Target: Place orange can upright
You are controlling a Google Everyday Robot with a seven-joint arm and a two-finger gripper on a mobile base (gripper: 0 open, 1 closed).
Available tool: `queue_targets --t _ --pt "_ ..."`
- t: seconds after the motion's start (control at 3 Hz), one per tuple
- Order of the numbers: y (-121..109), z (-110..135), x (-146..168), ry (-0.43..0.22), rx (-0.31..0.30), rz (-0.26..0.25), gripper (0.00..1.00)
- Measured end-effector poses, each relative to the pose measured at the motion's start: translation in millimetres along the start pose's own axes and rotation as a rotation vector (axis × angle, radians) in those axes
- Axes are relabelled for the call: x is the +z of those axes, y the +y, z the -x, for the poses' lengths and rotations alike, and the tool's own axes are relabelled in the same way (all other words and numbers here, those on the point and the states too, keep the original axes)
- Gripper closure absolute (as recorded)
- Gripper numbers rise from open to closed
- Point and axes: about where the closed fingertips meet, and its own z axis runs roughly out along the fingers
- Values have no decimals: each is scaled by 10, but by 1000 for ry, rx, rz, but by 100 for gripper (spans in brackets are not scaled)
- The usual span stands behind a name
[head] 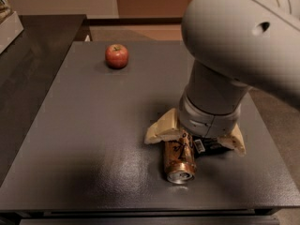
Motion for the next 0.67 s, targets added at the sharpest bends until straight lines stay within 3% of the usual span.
queue_targets --t 0.33,0.67 --pt "-59 70 129 -1 -40 15 0" --pt "-122 94 175 11 -54 31 17"
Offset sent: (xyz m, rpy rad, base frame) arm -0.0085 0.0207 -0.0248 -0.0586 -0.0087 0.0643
